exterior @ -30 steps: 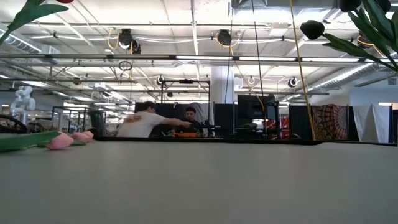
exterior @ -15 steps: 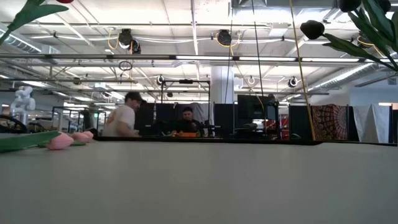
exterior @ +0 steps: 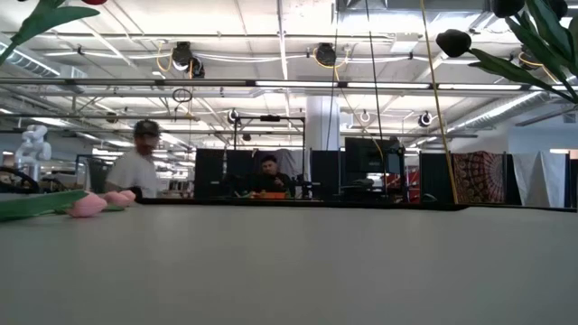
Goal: Sort flowers into vase by color
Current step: Put the red tulip into the left transparent vase
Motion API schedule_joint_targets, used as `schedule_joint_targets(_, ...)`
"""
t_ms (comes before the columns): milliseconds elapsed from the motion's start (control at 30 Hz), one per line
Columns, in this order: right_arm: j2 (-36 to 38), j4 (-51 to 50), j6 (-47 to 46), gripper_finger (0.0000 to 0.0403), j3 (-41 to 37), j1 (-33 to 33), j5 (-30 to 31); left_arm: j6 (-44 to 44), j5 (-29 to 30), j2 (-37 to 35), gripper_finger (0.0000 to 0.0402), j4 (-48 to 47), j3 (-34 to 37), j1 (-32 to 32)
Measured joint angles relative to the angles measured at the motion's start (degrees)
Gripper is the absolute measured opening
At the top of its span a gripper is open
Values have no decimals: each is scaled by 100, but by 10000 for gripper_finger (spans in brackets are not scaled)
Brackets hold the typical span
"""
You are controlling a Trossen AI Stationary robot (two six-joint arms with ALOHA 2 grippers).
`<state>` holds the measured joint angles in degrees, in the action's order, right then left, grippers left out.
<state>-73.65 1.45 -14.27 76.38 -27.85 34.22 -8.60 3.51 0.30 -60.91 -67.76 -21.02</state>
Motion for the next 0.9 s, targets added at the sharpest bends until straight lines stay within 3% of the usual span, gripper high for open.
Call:
schedule_joint_targets(600, 2, -1, 0, 210, 0, 0, 0, -163, -751, 0, 11, 2161, 1627, 0)
schedule_joint_targets(900, 2, -2, -2, 210, 0, 0, 0, -178, -782, 0, 11, 2748, 2082, 0)
